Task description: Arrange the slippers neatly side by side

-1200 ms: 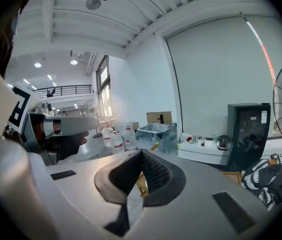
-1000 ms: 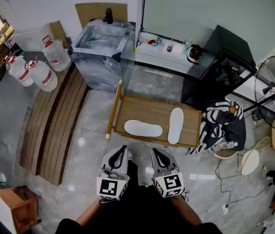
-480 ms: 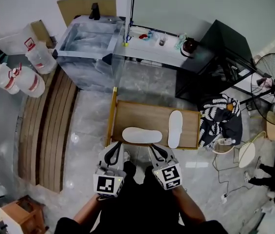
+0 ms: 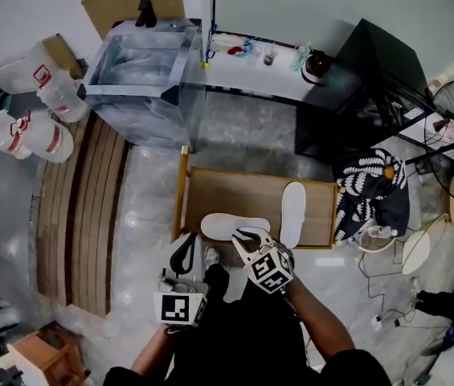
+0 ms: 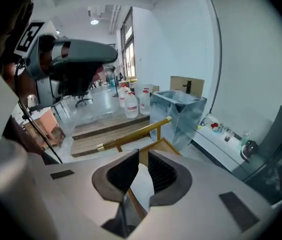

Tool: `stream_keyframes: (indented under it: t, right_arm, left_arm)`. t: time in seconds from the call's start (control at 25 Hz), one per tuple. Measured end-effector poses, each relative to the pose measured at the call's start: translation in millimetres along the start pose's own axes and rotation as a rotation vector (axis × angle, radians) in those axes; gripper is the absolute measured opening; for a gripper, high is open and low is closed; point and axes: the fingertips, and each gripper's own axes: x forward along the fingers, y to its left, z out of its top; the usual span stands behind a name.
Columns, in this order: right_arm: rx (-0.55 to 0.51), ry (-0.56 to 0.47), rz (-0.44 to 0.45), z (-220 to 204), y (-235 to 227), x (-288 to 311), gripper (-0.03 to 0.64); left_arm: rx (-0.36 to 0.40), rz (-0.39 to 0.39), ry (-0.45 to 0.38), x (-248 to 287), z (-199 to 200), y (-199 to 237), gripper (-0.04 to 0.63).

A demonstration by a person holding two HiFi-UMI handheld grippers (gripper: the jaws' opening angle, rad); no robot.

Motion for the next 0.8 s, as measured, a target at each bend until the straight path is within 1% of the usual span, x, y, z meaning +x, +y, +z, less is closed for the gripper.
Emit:
stream_keyframes:
  t: [0.12,0.2,0.28,0.52,0.8]
  right_arm:
    - [-0.067,0.089,0.065,-18.8,-0.4,25.4,0.062]
    - [-0.113,0.144,0.091,-34.9,-2.2,41.0,0.090]
    - [-0.145,0.194,0.113,-52.1,-3.6,54.9,0.100]
    - [-0.212,0.328,0.148,-98.0,-9.9,95.3,0.134]
    - [-0.251,0.427,0.167,-139.0,-19.0,131.3,0.155]
  left_arm:
    - [0.011,-0.003,0.027,7.7,-3.8,0.0,0.018]
    - [0.019,-0.010,0.047,13.0,-8.5,-1.9,0.018]
    - [0.028,-0.018,0.058,16.8,-14.2,-3.6,0.018]
    - [0.012,-0.031,0.091,21.8,-31.2,-0.4,0.018]
    - [0.006,-0.045,0.114,28.9,-44.5,5.7,0.017]
